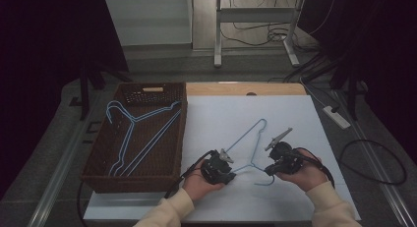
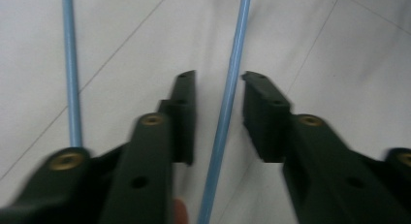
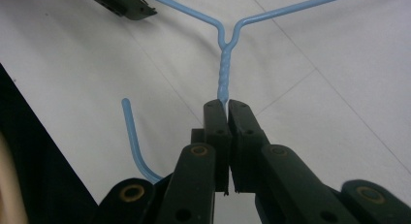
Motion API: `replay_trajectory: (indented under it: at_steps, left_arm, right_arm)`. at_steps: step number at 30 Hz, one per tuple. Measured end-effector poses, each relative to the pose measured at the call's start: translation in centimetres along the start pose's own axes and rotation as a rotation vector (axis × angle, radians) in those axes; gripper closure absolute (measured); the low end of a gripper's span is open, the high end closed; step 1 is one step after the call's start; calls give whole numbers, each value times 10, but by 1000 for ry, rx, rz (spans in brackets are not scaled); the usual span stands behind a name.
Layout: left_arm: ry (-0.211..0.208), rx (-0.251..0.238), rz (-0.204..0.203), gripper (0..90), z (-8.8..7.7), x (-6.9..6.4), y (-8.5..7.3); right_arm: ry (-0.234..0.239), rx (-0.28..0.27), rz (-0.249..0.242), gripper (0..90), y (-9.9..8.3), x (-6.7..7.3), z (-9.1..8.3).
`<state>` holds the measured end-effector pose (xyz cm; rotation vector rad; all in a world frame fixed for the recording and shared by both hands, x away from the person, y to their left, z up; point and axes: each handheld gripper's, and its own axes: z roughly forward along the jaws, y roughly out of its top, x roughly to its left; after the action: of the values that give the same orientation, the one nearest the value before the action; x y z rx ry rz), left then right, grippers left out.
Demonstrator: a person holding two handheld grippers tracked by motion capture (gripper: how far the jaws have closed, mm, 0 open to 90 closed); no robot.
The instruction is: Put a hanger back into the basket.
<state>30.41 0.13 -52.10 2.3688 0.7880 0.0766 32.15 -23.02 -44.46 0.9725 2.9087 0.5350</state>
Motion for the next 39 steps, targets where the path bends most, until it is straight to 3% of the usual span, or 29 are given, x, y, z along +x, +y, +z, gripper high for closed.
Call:
replay_trajectory:
  at_steps: [2, 6, 7, 8, 10, 14, 18, 21, 23, 26, 34, 39]
  left_arm:
    - [-15, -5, -8, 803, 0, 1, 0]
    - [-23, -2, 13, 824, -1, 1, 0]
    - [-21, -7, 22, 829, -2, 0, -1]
    - [-24, -10, 28, 842, -2, 0, -1]
    - [-18, -15, 27, 859, -2, -2, 0]
    - [-8, -21, 39, 861, -5, -1, -1]
    - [-4, -39, 40, 861, -10, -1, -2]
    - [1, -60, 44, 861, -15, -2, -2]
    - [7, -67, 51, 861, -19, -4, -4]
    - [13, -78, 57, 861, -25, -6, -6]
    - [30, -142, 50, 863, -43, -9, -8]
    - [40, -176, 36, 863, -56, -7, -9]
  right_arm:
    - [5, -15, 4, 877, -1, 0, -2]
    - [22, -52, 25, 869, -4, -3, -4]
    - [23, -64, 32, 854, -5, -4, -4]
    - [30, -88, 45, 784, -6, -5, -4]
    - [33, -150, 58, 640, -7, -7, -5]
    - [14, -290, 97, 480, -10, -12, -8]
    - [-12, -480, 185, 407, -19, -24, -15]
    - [-47, -565, 250, 378, -29, -34, -18]
    - [-46, -612, 292, 371, -37, -40, -18]
    - [-47, -629, 312, 371, -45, -46, -17]
    - [-63, -666, 282, 357, -64, -46, -10]
    - [-54, -644, 275, 355, -70, -42, 1]
